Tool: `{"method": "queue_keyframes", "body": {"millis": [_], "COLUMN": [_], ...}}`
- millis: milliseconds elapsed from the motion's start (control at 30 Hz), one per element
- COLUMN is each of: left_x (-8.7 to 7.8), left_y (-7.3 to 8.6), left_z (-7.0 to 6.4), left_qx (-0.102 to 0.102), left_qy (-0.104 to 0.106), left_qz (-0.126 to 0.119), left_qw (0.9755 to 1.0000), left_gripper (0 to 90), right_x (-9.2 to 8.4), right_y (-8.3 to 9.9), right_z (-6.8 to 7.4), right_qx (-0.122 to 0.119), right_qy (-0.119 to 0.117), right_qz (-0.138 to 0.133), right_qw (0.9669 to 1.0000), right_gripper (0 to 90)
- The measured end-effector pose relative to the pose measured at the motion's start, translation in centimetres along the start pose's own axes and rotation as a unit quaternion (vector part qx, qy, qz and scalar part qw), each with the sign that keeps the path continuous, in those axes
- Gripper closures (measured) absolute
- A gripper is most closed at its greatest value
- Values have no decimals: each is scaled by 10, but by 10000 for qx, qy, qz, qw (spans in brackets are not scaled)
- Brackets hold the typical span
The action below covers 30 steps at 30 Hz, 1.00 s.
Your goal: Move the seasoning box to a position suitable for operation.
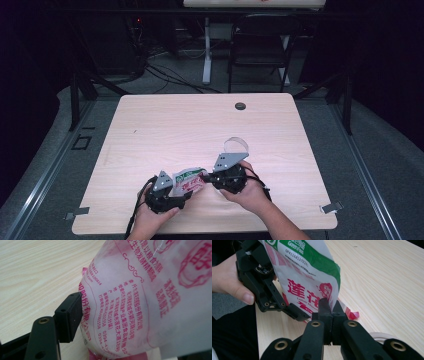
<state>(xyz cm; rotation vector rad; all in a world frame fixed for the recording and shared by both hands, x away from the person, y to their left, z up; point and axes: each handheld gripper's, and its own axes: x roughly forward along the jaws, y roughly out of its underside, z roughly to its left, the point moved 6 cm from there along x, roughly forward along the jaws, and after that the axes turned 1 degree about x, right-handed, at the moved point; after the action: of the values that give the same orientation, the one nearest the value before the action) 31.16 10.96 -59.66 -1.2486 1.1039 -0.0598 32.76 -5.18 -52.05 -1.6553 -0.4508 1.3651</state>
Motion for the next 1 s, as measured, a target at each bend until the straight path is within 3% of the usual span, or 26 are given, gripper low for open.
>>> {"method": "queue_keyframes", "body": {"millis": [233,800,1000], "left_x": [8,28,30], "left_y": [3,16,17], "left_z": [2,1,1], "left_qx": [-33,-138,44], "left_qy": [-71,-62,-140], "left_qz": [-19,313,317], "left_qw": [10000,9994,9994], "left_gripper": [253,247,261], "right_x": [0,-2,-3], "right_y": [0,1,1], "right_z": [0,1,1], "right_qx": [-10,-2,27], "right_qy": [7,-1,-3], "right_qz": [-14,-42,-83], "right_qw": [10000,10000,10000], "right_gripper": [900,900,900]}}
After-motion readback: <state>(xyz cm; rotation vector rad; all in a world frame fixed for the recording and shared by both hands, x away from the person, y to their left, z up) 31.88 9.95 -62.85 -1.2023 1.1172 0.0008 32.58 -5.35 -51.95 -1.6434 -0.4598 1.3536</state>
